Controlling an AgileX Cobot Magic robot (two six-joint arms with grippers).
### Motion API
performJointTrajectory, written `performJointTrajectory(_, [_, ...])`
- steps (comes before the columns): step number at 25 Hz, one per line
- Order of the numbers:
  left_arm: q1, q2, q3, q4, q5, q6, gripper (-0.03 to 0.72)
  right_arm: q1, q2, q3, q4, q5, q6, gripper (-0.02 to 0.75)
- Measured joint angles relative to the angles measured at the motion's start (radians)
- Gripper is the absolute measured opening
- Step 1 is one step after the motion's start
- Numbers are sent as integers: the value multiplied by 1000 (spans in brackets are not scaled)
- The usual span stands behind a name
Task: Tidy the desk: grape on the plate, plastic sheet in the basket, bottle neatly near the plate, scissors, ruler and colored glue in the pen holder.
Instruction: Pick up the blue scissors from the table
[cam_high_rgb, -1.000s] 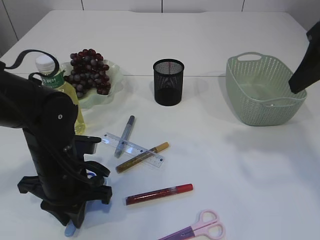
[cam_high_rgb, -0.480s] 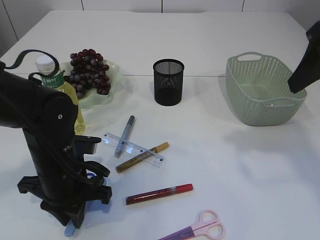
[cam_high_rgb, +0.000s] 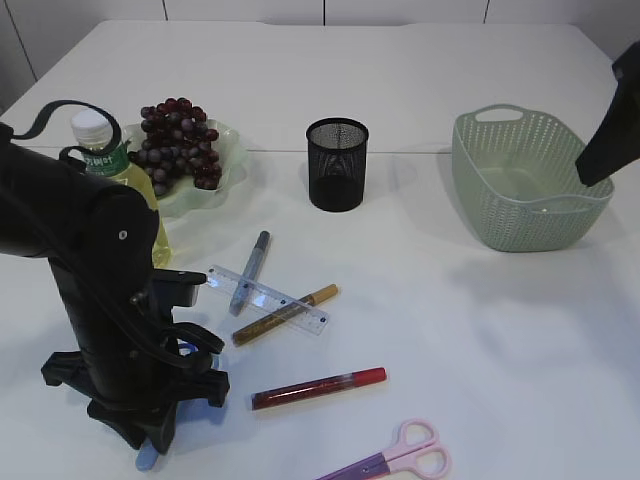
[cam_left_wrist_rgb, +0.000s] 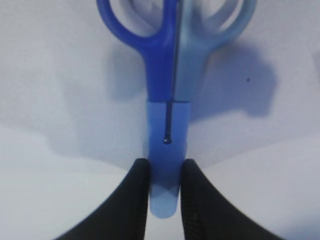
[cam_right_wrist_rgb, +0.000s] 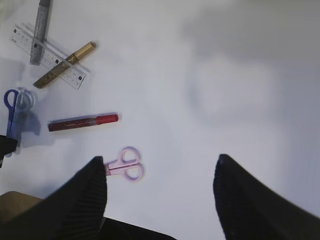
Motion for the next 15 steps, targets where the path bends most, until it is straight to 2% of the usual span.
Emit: performJointTrajectory(15, [-4, -53, 2, 0, 0, 0, 141, 0, 0, 0, 0, 0, 0, 523])
